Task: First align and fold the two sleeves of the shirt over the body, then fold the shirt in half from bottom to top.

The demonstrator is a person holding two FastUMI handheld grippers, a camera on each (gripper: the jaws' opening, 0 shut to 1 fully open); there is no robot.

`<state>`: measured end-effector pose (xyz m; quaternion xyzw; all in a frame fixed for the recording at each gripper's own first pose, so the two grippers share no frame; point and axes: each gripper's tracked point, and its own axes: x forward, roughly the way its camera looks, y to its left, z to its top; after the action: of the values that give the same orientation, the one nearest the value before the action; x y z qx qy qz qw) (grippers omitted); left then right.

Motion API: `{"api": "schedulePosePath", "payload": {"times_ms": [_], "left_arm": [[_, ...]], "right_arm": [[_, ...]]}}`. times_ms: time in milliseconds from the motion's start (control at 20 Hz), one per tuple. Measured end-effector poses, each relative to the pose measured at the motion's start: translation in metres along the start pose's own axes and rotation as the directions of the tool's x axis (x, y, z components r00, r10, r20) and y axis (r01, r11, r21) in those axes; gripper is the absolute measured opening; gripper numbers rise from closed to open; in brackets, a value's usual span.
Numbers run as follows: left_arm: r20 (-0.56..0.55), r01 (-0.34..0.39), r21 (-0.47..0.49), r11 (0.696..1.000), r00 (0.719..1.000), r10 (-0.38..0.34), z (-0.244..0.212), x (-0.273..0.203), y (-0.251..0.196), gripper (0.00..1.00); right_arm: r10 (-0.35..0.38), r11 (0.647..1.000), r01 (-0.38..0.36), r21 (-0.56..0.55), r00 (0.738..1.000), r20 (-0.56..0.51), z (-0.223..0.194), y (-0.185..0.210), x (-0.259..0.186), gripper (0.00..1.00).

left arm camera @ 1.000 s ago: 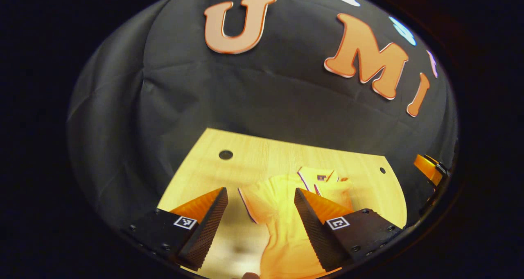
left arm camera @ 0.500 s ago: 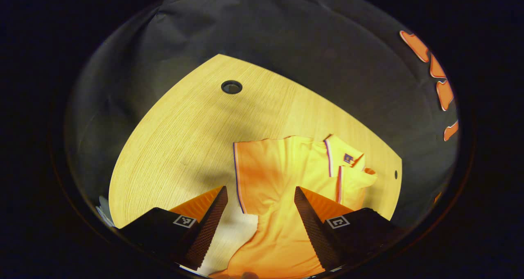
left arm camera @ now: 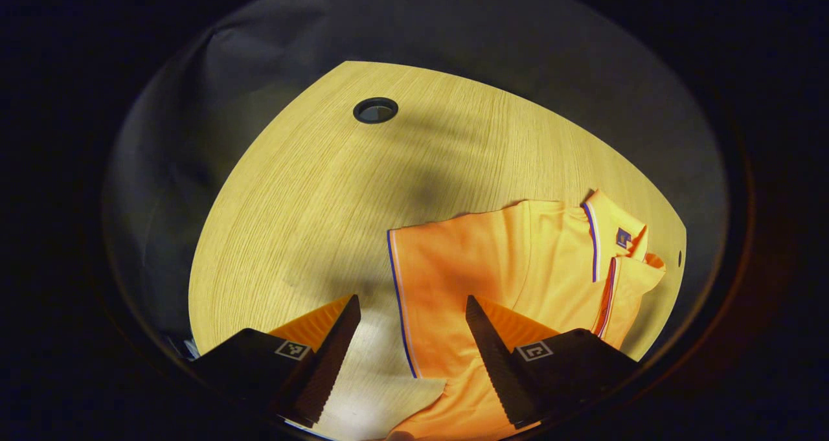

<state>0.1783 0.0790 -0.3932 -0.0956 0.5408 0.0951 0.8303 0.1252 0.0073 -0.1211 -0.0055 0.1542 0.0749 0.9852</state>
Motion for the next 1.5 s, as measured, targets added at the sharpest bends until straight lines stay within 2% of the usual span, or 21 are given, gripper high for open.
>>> {"api": "schedulePosePath", "payload": {"times_ms": [150, 250, 350, 400, 450, 500, 550, 600, 700, 750, 800, 900, 1050, 1150, 1500], "left_arm": [[-0.015, -0.049, 0.013, 0.999, 0.999, 0.05, -0.001, 0.01, 0.006, 0.99], [-0.031, -0.046, -0.001, 0.999, 0.998, 0.046, -0.004, 0.013, 0.004, 0.99], [-0.019, -0.035, 0.025, 0.999, 0.999, 0.036, -0.001, 0.012, 0.003, 0.96], [-0.016, -0.034, 0.025, 0.999, 0.999, 0.035, -0.001, 0.016, -0.002, 0.9], [-0.018, -0.034, 0.027, 0.999, 0.999, 0.034, -0.003, 0.017, -0.006, 0.76], [-0.016, -0.032, 0.03, 0.999, 0.999, 0.033, -0.003, 0.017, -0.008, 0.72], [-0.019, -0.027, 0.037, 0.999, 0.999, 0.028, -0.004, 0.017, -0.011, 0.57], [-0.021, -0.019, 0.043, 0.999, 1.0, 0.02, -0.004, 0.015, -0.012, 0.51], [-0.014, -0.001, 0.022, 1.0, 1.0, 0.001, -0.006, 0.013, -0.015, 0.11], [0.02, 0.006, 0.013, 1.0, 1.0, -0.006, -0.001, 0.016, -0.012, 0.08], [0.036, 0.031, -0.012, 0.999, 0.999, -0.03, 0.0, 0.009, -0.017, 0.01], [0.089, 0.065, -0.03, 0.997, 0.994, -0.062, 0.008, -0.004, -0.02, 0.01], [0.15, 0.062, 0.06, 0.996, 0.986, -0.071, 0.018, -0.032, -0.028, 0.01], [0.189, 0.081, 0.114, 0.99, 0.977, -0.101, 0.024, -0.054, -0.046, 0.01], [0.173, 0.183, 0.226, 0.957, 0.959, -0.224, 0.0, -0.092, -0.129, 0.01]], "right_arm": [[0.001, 1.0, -0.001, 0.016, 1.0, -0.014, -0.006, -0.005, 0.002, 0.98], [0.003, 1.0, -0.003, 0.022, 1.0, -0.014, -0.007, -0.008, 0.002, 0.98], [0.001, 1.0, -0.001, 0.028, 1.0, -0.018, -0.011, -0.012, 0.001, 0.98], [0.003, 0.999, -0.002, 0.038, 1.0, -0.023, -0.013, -0.013, 0.0, 0.98], [0.004, 0.999, -0.003, 0.049, 1.0, -0.024, -0.014, -0.014, -0.001, 0.98], [0.006, 0.998, -0.005, 0.058, 1.0, -0.024, -0.015, -0.015, -0.002, 0.98], [0.007, 0.998, -0.006, 0.063, 1.0, -0.025, -0.016, -0.015, -0.004, 0.98], [0.008, 0.998, -0.006, 0.063, 1.0, -0.026, -0.018, -0.016, -0.006, 0.98], [-0.002, 0.999, 0.003, 0.054, 1.0, -0.025, -0.02, -0.019, -0.011, 0.98], [-0.005, 0.999, 0.006, 0.05, 1.0, -0.023, -0.021, -0.021, -0.014, 0.98], [-0.009, 0.999, 0.01, 0.05, 1.0, -0.022, -0.023, -0.023, -0.017, 0.98], [-0.012, 0.998, 0.013, 0.055, 1.0, -0.018, -0.024, -0.026, -0.023, 0.98], [-0.014, 0.998, 0.014, 0.067, 1.0, -0.005, -0.022, -0.03, -0.03, 0.98], [-0.007, 0.997, 0.006, 0.077, 1.0, 0.009, -0.019, -0.029, -0.036, 0.98], [-0.004, 0.996, 0.0, 0.085, 0.999, 0.044, -0.016, -0.04, -0.062, 0.97]]}}
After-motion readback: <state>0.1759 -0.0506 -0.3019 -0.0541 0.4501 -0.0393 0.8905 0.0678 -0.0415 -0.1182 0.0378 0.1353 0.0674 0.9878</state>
